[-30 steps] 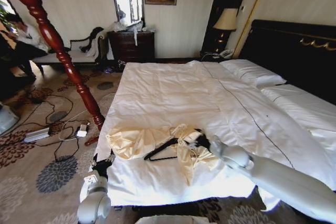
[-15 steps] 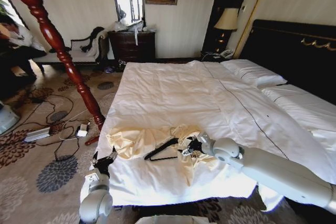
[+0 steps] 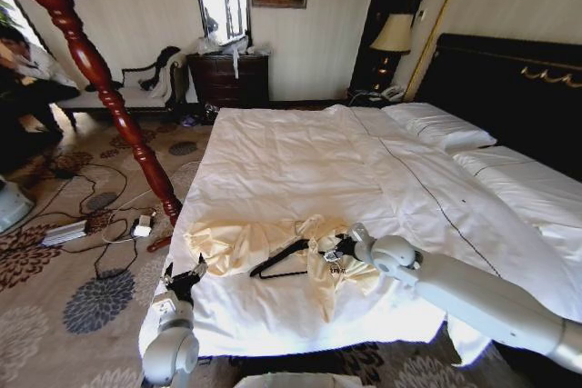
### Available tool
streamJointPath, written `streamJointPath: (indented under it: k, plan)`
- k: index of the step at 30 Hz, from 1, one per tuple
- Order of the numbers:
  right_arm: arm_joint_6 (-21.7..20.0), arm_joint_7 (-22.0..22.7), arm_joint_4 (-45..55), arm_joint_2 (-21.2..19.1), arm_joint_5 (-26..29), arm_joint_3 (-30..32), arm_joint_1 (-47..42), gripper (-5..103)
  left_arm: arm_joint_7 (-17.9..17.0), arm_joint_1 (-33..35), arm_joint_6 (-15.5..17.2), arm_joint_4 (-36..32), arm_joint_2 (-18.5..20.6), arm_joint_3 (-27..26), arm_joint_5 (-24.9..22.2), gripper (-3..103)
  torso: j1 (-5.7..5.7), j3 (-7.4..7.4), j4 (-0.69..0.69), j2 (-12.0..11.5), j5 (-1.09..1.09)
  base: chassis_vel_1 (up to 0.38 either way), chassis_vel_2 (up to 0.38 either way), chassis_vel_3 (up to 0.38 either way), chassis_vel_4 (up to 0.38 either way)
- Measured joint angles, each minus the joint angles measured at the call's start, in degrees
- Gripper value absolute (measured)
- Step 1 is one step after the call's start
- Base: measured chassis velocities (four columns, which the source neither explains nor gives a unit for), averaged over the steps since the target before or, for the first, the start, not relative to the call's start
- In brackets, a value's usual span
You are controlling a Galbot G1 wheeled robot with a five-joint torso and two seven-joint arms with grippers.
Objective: Pick up the clothes from the bed and hang them on the clothes hanger.
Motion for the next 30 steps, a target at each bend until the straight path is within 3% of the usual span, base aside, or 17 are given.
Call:
streamJointPath:
  k: [3,6,7,9,12,15,16,24,30]
  plan:
    - [0.1,-0.6,-0.3,0.7,-0.4,-1.5,0.7,70,-0.2,-0.1,0.1,0.0,0.0,-0.1,-0.1,96,-0.01,0.00,-0.01,0.0,-0.01,0.000,0.000,0.000,0.000]
    - [0.1,-1.0,-0.6,1.1,-1.0,-2.0,0.9,64,-0.4,-0.1,0.1,0.0,0.0,-0.1,-0.2,96,0.00,0.00,-0.01,0.0,0.00,0.000,0.000,0.000,0.000]
    - [0.2,-1.5,-0.9,1.3,-1.9,-2.5,0.9,54,-0.5,-0.1,0.1,0.0,-0.1,0.0,-0.2,96,0.00,0.00,-0.01,0.0,0.00,0.000,0.000,0.000,0.000]
    - [0.2,-1.7,-1.0,1.4,-2.3,-2.6,0.8,54,-0.5,-0.1,0.1,0.0,-0.1,0.1,-0.2,96,0.00,0.00,-0.01,0.0,0.00,0.000,0.000,0.000,0.000]
    - [0.2,-2.1,-1.2,1.4,-3.9,-2.8,0.4,40,-0.8,-0.2,0.2,0.1,-0.1,0.1,-0.3,97,0.00,0.00,-0.01,0.0,-0.01,0.000,0.000,0.000,0.000]
    - [0.2,-2.0,-1.3,1.4,-5.0,-2.6,0.1,35,-0.9,-0.3,0.2,0.2,-0.1,0.2,-0.4,99,-0.01,0.00,-0.01,0.0,0.00,0.000,0.000,0.000,0.000]
    - [0.1,-1.7,-1.4,1.3,-6.4,-2.3,-0.1,26,-1.0,-0.5,0.2,0.2,-0.1,0.2,-0.5,97,0.00,0.00,0.00,0.0,0.00,0.000,0.000,0.000,0.000]
    - [0.3,-0.5,-0.6,-0.1,-12.6,0.0,-1.7,22,-1.3,-0.8,0.3,0.3,-0.1,0.5,-0.7,97,-0.01,0.00,0.00,0.0,0.01,0.000,0.000,0.000,0.000]
    - [2.6,0.2,6.5,-6.1,-16.7,6.1,-6.8,22,-1.4,-1.3,0.5,0.3,0.6,0.5,-1.0,97,0.00,0.00,-0.02,0.0,0.01,0.000,0.000,0.000,0.000]
